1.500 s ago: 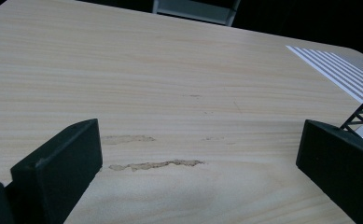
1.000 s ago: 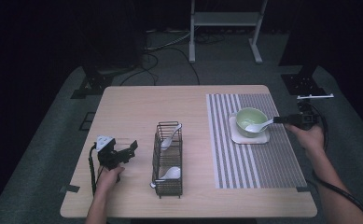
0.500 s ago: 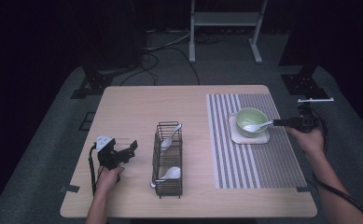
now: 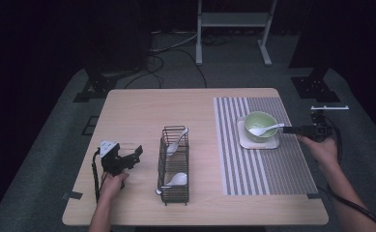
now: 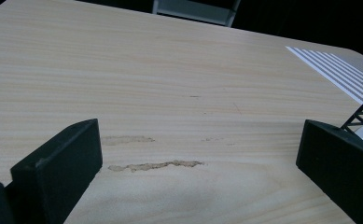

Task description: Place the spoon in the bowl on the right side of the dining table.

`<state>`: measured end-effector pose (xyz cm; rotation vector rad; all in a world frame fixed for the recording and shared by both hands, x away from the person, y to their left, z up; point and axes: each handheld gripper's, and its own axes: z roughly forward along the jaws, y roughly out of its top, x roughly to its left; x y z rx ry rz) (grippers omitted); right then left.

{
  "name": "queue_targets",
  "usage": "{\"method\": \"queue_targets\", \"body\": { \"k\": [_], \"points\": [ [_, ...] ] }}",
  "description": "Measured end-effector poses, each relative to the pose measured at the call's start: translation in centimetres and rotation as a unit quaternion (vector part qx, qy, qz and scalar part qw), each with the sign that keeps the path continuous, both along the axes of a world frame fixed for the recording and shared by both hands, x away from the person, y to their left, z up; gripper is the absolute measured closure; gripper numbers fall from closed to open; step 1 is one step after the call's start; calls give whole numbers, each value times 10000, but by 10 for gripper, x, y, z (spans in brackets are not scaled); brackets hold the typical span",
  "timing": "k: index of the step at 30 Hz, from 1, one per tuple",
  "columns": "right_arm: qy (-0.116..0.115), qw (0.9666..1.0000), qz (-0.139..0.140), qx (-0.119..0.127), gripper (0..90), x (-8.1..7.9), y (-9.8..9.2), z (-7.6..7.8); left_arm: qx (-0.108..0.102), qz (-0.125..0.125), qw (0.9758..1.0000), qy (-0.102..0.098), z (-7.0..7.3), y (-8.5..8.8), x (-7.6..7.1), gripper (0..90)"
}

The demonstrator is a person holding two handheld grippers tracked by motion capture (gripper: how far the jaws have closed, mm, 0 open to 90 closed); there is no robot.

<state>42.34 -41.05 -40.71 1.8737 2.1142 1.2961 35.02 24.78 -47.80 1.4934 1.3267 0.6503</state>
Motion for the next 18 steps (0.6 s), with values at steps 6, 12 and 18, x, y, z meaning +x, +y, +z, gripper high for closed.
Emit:
{"method": "queue_targets", "body": {
  "k": [6,12,18],
  "points": [
    [-59,10000,41,40,562,-4,1,0,8,-9,10000,-6,0,0,0,0],
    [-99,9999,100,34,519,-8,4,0,-5,-2,10000,4,0,0,0,0],
    [-76,9997,232,-47,479,-12,10,-2,15,-10,10000,4,0,0,0,0]
  ]
}}
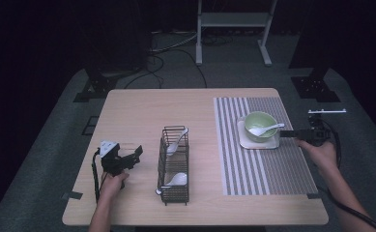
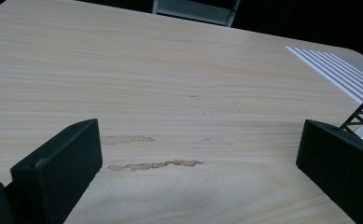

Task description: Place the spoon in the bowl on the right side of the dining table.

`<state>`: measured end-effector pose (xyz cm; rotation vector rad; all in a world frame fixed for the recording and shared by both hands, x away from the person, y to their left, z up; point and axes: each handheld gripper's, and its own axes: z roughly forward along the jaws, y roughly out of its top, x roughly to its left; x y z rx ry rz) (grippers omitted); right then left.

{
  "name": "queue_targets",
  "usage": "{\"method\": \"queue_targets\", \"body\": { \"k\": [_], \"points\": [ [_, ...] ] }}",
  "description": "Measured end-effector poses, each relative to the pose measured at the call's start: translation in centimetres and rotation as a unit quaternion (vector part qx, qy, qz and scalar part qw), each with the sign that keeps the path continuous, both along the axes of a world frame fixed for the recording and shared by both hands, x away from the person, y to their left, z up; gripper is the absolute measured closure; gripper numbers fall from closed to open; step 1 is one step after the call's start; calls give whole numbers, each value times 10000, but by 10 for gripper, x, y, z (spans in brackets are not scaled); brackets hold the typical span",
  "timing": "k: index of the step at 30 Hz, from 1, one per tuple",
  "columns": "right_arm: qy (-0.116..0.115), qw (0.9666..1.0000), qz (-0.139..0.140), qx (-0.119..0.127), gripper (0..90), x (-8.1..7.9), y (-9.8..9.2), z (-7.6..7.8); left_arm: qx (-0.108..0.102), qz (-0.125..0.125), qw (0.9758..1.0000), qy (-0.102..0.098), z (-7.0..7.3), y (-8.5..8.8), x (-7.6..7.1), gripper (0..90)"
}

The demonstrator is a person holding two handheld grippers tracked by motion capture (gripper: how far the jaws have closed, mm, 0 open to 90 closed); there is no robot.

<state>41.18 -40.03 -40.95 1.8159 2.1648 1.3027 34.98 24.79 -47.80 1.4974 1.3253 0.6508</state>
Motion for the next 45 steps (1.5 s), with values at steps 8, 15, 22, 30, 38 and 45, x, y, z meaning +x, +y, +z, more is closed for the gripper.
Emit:
{"method": "queue_targets", "body": {
  "k": [8,15,22,30,38,45],
  "points": [
    [51,9998,171,-107,440,-8,8,-5,0,2,10000,-1,0,0,0,0],
    [109,9992,313,-210,413,-14,15,-11,2,6,10000,-3,0,0,0,0],
    [160,9986,433,-277,375,-20,22,-12,6,6,10000,6,0,0,0,0],
    [114,9976,559,-384,326,-26,27,-11,1,8,10000,8,0,0,0,0],
    [57,9958,750,-512,300,-33,39,-9,-3,12,10000,6,0,0,0,0],
    [-79,9923,1010,-715,296,-41,53,-6,-11,16,10000,3,0,0,0,0]
  ]
}}
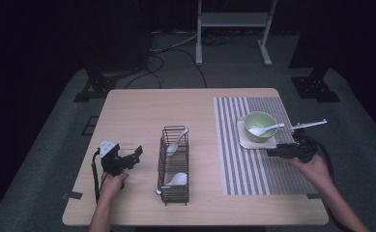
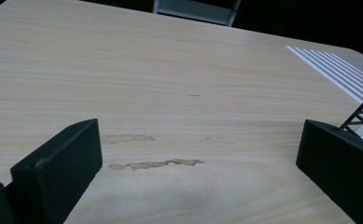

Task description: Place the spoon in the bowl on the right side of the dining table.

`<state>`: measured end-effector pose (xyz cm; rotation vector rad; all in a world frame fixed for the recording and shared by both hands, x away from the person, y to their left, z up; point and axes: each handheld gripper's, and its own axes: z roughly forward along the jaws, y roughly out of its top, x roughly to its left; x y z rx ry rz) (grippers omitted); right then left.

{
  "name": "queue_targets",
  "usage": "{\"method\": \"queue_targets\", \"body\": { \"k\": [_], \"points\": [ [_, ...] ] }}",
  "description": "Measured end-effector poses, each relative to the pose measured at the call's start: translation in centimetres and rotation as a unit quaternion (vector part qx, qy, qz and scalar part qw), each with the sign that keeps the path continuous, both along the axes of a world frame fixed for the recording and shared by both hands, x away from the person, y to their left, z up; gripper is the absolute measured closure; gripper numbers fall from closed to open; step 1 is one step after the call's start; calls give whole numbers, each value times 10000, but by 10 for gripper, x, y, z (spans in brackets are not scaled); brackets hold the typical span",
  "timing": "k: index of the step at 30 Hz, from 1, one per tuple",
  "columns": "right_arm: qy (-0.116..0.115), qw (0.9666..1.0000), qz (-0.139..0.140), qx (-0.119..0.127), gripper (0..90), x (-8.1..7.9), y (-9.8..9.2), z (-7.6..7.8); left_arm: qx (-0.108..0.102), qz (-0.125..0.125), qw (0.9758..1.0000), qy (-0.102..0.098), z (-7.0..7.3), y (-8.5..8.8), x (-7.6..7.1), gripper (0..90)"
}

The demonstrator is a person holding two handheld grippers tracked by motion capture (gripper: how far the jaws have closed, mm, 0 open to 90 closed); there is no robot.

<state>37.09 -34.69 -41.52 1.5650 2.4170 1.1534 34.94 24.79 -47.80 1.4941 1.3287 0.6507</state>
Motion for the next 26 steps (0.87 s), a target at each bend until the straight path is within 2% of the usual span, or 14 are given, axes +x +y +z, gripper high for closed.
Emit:
{"method": "queue_targets", "body": {
  "k": [12,16,21,22,24,26],
  "points": [
    [-24,9998,199,68,297,-11,8,-6,19,-1,10000,7,0,0,0,0],
    [-75,9994,194,271,297,-18,9,-8,4,3,10000,2,0,-1,0,0],
    [-157,9990,237,346,297,-29,12,-12,14,4,10000,4,0,-1,0,0],
    [-230,9988,223,357,297,-31,11,-14,17,3,10000,6,0,-1,0,0],
    [-290,9981,168,509,297,-35,9,-20,25,-3,10000,11,0,-1,0,0],
    [-447,9967,110,671,296,-41,7,-26,13,-8,10000,6,0,-1,0,0]
  ]
}}
